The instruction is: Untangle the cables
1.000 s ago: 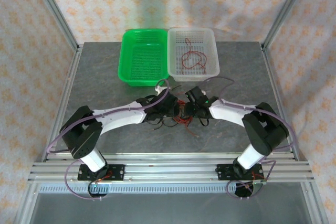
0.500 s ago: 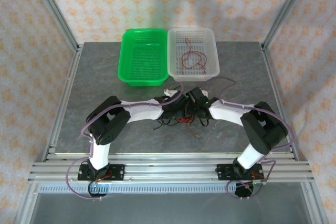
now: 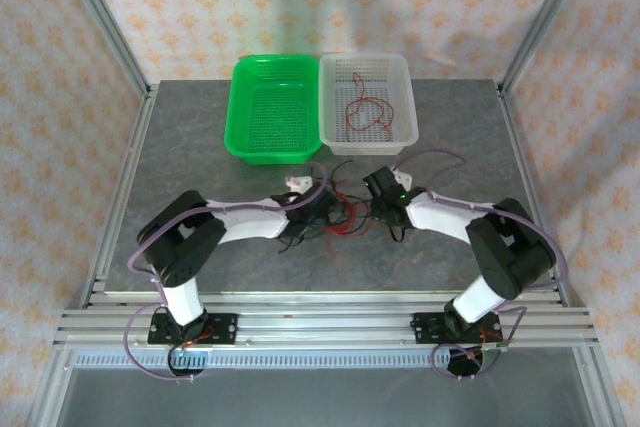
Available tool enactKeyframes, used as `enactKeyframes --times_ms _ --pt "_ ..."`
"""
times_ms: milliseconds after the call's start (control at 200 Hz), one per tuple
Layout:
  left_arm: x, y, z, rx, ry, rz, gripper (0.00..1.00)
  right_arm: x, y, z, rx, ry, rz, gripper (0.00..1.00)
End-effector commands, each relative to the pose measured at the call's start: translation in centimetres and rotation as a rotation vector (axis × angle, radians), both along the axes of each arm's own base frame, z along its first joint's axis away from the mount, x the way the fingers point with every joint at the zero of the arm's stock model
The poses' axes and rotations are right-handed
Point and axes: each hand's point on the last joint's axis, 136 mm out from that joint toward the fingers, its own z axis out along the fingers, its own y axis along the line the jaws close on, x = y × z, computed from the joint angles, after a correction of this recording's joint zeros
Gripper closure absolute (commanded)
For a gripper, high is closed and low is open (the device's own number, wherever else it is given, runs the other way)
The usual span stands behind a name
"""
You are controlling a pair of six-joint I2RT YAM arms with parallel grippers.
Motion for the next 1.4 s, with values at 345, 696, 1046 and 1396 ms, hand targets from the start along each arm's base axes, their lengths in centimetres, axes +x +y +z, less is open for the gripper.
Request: enactKeyframes --times_ms 345,696,1046,1396 --pt "-2.8 7.9 0.9 0.145 0.048 0.111 0.27 -1.1 -4.8 1.8 -0.018 -0.039 -0.142 0.73" --pt "-1.8 3.2 6.2 0.094 -0.040 0.021 0.26 -0.2 -0.9 9.8 0.222 -0.182 -0.008 0.65" --pt "-1.1 2.6 10.4 -0.020 -0.121 0.092 0.25 0.3 4.9 17.8 0.580 -0.195 0.079 0.63" --pt "-1.8 2.9 15.2 -0.164 -0.246 0.108 0.25 1.4 7.7 26.7 0.757 -0.262 0.143 0.60"
